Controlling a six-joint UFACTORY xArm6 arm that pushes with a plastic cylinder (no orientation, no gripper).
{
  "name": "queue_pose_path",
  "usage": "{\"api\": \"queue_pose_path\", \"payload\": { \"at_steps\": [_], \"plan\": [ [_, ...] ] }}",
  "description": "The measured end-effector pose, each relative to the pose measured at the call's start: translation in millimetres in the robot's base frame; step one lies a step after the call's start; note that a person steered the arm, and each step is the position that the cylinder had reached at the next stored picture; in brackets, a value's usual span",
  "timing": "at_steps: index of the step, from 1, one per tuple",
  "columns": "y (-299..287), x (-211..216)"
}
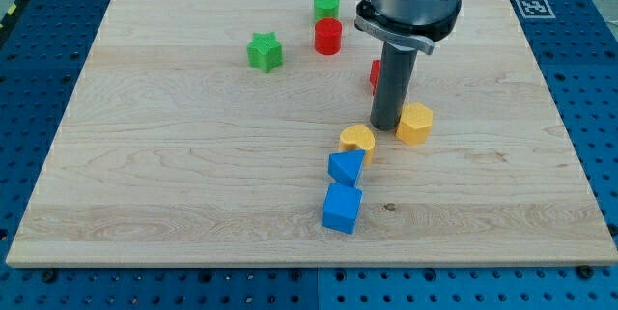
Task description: Move the green star to center
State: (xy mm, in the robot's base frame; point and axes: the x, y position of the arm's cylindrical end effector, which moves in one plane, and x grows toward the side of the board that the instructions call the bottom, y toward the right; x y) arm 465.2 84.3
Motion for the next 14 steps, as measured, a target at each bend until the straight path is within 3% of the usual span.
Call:
{"api": "queue_pose_path", "payload": {
  "at_steps": [2, 3, 4, 5, 6, 9, 11, 14],
  "plan": [
    [-64, -24],
    [-137, -35],
    [-207, -76],
    [-213, -135],
    [-196, -147],
    [-164, -146],
    [-157, -111],
    [-128, -98]
  ]
}}
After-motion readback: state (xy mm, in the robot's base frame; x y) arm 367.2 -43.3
